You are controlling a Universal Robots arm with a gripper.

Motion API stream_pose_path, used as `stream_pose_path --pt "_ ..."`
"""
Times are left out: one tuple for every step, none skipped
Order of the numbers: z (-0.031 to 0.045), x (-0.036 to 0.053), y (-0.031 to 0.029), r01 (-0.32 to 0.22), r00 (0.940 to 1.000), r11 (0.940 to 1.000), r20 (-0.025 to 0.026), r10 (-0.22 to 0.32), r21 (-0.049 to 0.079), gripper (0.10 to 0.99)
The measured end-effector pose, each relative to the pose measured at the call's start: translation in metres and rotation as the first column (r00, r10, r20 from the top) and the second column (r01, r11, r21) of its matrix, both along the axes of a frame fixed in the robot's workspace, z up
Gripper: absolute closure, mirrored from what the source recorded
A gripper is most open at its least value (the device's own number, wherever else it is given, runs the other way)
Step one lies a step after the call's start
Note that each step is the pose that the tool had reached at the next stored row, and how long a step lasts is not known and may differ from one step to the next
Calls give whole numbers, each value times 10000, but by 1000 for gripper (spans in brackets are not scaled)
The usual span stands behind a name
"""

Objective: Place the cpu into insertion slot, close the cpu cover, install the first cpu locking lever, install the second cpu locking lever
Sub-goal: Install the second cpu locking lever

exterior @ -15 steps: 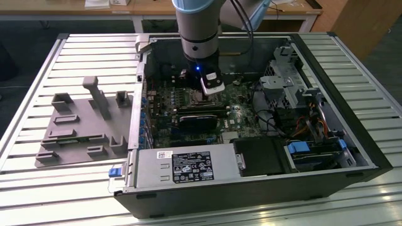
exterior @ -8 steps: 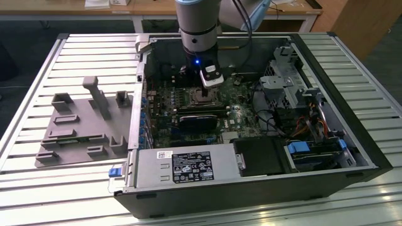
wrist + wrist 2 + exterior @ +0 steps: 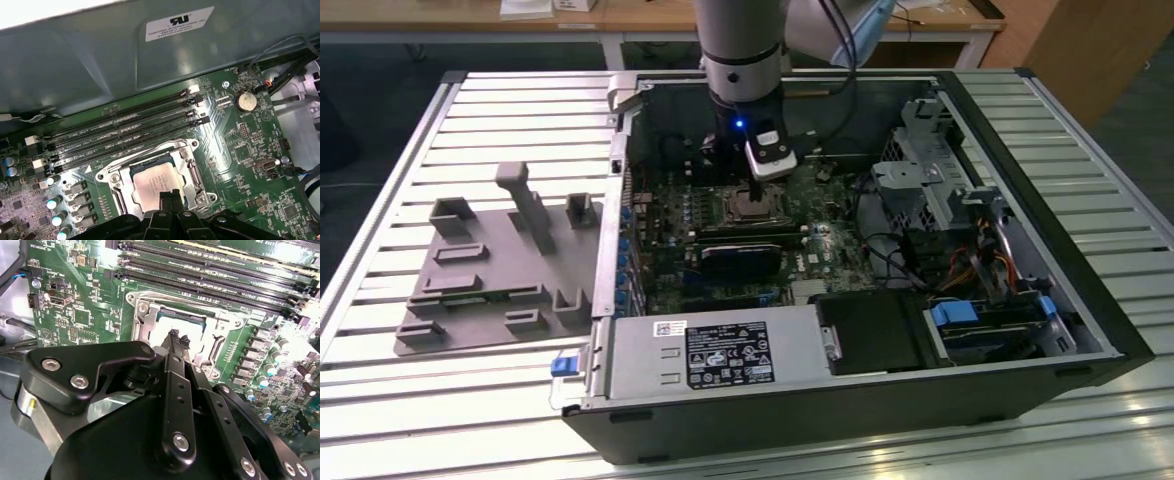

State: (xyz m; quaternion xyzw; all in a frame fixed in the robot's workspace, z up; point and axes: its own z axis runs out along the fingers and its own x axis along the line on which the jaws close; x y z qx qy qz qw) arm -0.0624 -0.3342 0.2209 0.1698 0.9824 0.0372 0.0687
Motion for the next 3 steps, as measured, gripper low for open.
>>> stream_pose_path --pt "0 1 0 0 10000 10000 0 0 0 984" --pt "0 1 0 0 10000 10000 0 0 0 984" --pt "0 2 0 0 10000 10000 -1 0 0 984"
